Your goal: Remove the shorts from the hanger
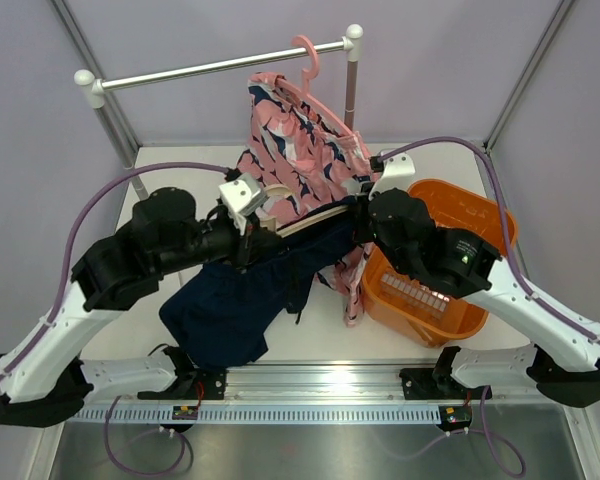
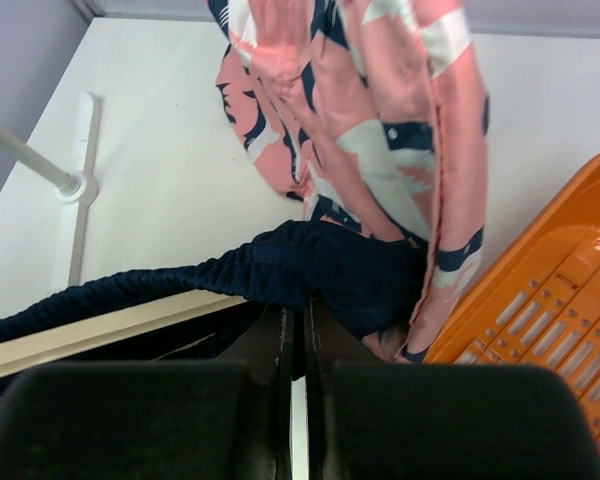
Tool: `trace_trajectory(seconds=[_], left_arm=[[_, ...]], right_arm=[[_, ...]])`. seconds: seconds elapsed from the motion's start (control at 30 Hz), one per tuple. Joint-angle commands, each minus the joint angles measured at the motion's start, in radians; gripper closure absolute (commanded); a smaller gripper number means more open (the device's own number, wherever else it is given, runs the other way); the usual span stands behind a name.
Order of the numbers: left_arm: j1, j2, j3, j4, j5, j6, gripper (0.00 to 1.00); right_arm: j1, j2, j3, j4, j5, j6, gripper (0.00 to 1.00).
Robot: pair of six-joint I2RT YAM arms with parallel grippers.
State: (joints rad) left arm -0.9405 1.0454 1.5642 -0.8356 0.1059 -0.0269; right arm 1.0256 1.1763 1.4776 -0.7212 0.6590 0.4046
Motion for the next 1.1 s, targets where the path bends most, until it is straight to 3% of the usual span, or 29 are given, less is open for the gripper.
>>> trace_trajectory(seconds=[0.0,0.23,0.47,0.63,0.9,1.07], left_arm=[[-0.006,-0.109,-0.045,0.059,0.087,0.007,1.00],[-0.006,-0.238,-0.090,0.062,0.089,0.016,1.00],[-0.006,-0.324,-0.153,0.150,0.014,-0.011,1.00],[-0.006,-0.383,-0.237,0.305,-0.080,-0.051,1.00],[-0.006,-0.435,-0.349,0.524,-0.162,-0.096,1.00],[-0.006,-0.417,-0.424,0.630,-0.242,-0.133,1.00]], right_arm=[[-0.076,0.026,0.072,0.003,0.119,-0.046,1.00],[-0.234,0.049,0.056,0.046,0.039,-0.070,1.00],[-0.242,0.046,0.023,0.086,-0.022,-0.059,1.00],[-0.239,0.028,-0.031,0.115,-0.220,0.000,1.00],[-0.121,0.043,-0.108,0.200,-0.278,0.048,1.00],[0.083,0.104,-0.060,0.218,-0.248,0.056,1.00]])
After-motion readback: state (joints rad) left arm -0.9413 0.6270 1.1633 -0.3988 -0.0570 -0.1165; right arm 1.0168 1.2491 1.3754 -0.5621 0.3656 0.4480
